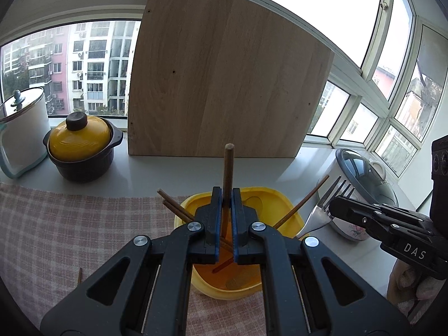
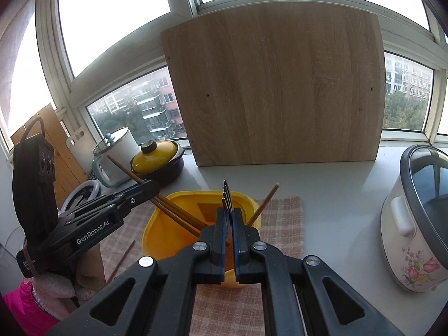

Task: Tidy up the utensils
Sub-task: 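Lower the fork into the container and open the right tool, then withdraw the open right tool back to the utensils on the cloth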

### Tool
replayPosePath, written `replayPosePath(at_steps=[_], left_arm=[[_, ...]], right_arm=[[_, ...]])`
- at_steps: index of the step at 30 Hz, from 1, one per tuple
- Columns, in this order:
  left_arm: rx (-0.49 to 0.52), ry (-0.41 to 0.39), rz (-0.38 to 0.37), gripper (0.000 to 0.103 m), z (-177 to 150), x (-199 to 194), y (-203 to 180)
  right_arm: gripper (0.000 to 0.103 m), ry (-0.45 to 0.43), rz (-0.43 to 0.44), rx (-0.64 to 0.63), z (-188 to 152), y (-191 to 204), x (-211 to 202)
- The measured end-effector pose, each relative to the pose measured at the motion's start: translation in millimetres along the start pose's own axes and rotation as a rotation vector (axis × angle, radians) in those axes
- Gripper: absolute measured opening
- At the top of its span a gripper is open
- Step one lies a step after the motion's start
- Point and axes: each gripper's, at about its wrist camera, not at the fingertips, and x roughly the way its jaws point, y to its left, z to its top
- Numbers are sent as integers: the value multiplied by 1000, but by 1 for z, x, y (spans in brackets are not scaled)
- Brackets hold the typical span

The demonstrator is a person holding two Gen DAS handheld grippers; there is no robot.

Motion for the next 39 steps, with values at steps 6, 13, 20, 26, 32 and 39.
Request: replayPosePath(at_steps=[6, 13, 20, 26, 32, 39], left_arm=[[22, 41, -8, 4, -7, -9, -5], [62, 49, 0, 4, -13, -21, -7], [54, 38, 13, 28, -19, -38, 5], [48, 44, 18, 39, -26, -51, 16], [53, 36, 40, 42, -30, -68, 24], [62, 35, 59, 61, -37, -88, 37]], right_arm=[[3, 22, 25, 25, -6, 3, -1], [25, 1, 22, 12, -12, 14, -9], [30, -24, -14, 0, -16, 26, -24], [54, -46, -32, 11, -21, 34, -36], [72, -56, -50, 7, -26, 47, -46], [92, -71, -109, -28, -32, 66, -55]])
